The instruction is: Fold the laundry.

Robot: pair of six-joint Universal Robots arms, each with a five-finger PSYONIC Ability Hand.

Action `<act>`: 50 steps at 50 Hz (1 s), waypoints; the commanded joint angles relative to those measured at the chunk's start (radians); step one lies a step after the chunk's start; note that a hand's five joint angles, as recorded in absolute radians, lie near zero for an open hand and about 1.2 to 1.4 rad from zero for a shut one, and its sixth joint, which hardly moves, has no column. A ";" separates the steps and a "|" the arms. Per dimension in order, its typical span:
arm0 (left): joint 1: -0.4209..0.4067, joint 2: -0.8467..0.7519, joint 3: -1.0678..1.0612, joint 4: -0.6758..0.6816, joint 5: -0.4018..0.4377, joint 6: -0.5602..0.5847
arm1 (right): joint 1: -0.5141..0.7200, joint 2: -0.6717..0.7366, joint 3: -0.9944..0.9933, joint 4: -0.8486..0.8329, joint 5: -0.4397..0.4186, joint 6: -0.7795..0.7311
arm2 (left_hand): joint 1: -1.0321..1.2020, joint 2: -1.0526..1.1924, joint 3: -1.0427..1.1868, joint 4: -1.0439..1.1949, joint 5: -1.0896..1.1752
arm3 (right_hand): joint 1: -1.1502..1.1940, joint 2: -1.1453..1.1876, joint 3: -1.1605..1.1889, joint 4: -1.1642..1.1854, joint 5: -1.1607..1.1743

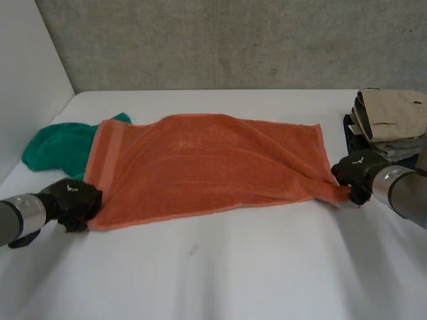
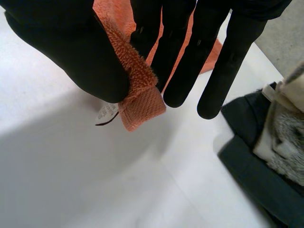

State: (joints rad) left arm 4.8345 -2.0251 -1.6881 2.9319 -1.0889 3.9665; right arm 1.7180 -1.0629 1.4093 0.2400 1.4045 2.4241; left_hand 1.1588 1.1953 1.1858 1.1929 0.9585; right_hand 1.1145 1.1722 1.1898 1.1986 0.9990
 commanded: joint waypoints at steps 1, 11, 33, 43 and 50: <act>0.045 0.150 -0.102 -0.232 -0.052 0.137 | -0.061 -0.100 0.039 0.184 -0.067 -0.173 | 0.237 0.201 0.210 0.203 0.263 | 0.282 0.224 0.207 0.198 0.223; 0.067 0.322 -0.159 -0.410 -0.085 0.336 | -0.136 -0.105 -0.016 0.490 -0.059 -0.487 | 0.237 0.201 0.210 0.203 0.263 | 0.282 0.224 0.207 0.198 0.223; -0.216 -0.230 0.694 -0.152 -0.344 -0.105 | 0.006 0.213 -0.338 -0.123 0.122 -0.013 | 0.237 0.201 0.210 0.203 0.263 | 0.282 0.224 0.207 0.198 0.223; -0.265 -0.414 0.950 0.004 -0.401 -0.102 | 0.057 0.381 -0.518 -0.263 0.175 -0.010 | 0.237 0.201 0.210 0.203 0.263 | 0.282 0.224 0.207 0.198 0.223; -0.297 -0.477 0.986 0.081 -0.393 -0.102 | 0.086 0.484 -0.642 -0.254 0.238 -0.036 | -0.062 -0.098 -0.089 -0.096 -0.036 | -0.940 -0.998 -1.015 -1.024 -0.999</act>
State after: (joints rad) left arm 4.5656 -2.4528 -0.7250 2.9481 -1.4900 3.8618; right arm 1.7793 -0.6638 0.8702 -0.0251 1.5842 2.4103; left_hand 1.1588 1.1972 1.1884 1.1964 0.9585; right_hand 1.1143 1.1620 1.1744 1.1810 0.9890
